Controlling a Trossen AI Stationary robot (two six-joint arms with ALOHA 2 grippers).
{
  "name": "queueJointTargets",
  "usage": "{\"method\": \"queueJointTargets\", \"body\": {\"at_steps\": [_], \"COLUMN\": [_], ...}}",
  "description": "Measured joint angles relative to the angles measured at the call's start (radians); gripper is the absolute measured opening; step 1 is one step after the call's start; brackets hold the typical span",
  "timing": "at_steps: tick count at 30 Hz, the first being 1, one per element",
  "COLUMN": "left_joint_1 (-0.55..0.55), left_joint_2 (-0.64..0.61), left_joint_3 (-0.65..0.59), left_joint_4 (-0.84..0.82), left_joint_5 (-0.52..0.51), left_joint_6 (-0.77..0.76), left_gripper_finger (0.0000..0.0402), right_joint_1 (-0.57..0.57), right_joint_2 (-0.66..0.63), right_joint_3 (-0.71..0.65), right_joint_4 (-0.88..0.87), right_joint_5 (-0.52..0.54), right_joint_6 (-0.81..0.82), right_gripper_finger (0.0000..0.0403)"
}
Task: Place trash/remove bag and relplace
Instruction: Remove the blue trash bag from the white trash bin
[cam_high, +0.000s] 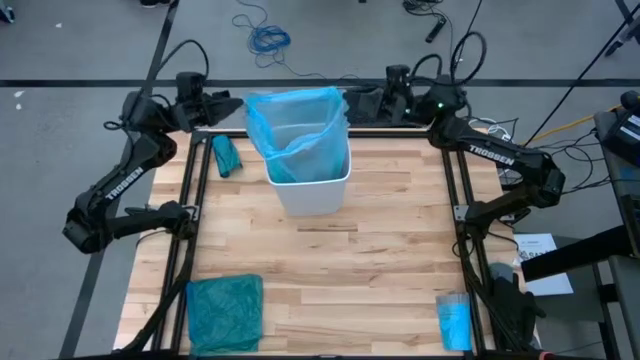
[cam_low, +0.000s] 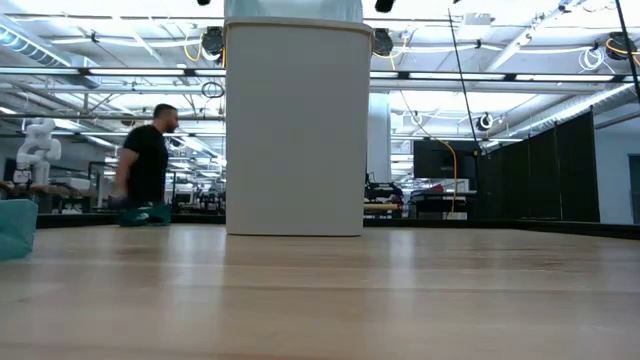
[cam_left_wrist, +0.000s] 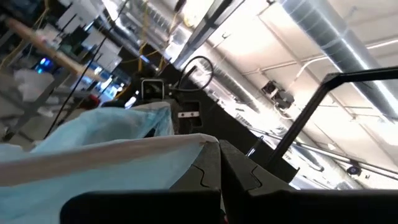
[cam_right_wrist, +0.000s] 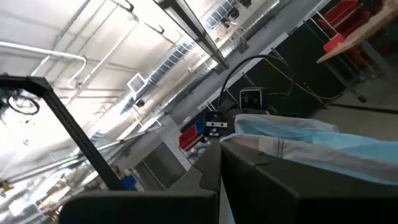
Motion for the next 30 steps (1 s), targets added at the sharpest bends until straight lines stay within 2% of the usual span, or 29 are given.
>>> {"method": "queueJointTargets", "body": {"at_steps": [5, 12, 15, 24, 27, 30], "left_joint_1": [0.000, -0.004, -0.021, -0.069, -0.081, -0.089], "left_joint_2": [0.010, 0.058, 0.080, 0.134, 0.150, 0.156], "left_joint_3": [0.043, 0.044, 0.047, 0.179, 0.216, 0.219], "left_joint_4": [-0.005, -0.041, -0.027, 0.008, 0.006, -0.038], "left_joint_5": [0.014, 0.030, 0.030, 0.030, 0.035, 0.034], "left_joint_6": [0.023, 0.031, 0.023, 0.024, 0.035, 0.061], "left_gripper_finger": [0.0000, 0.0000, 0.0000, 0.0000, 0.0000, 0.0000], "right_joint_1": [0.011, 0.013, 0.022, 0.023, 0.022, 0.017], "right_joint_2": [-0.001, 0.001, 0.001, 0.000, -0.001, -0.002], "right_joint_3": [0.079, 0.081, 0.081, 0.081, 0.081, 0.081], "right_joint_4": [-0.149, -0.356, -0.341, -0.097, -0.112, -0.229], "right_joint_5": [-0.002, 0.007, 0.008, -0.048, -0.066, -0.071], "right_joint_6": [-0.098, -0.159, -0.161, -0.069, -0.068, -0.088], "right_gripper_finger": [0.0000, 0.0000, 0.0000, 0.0000, 0.0000, 0.0000]}}
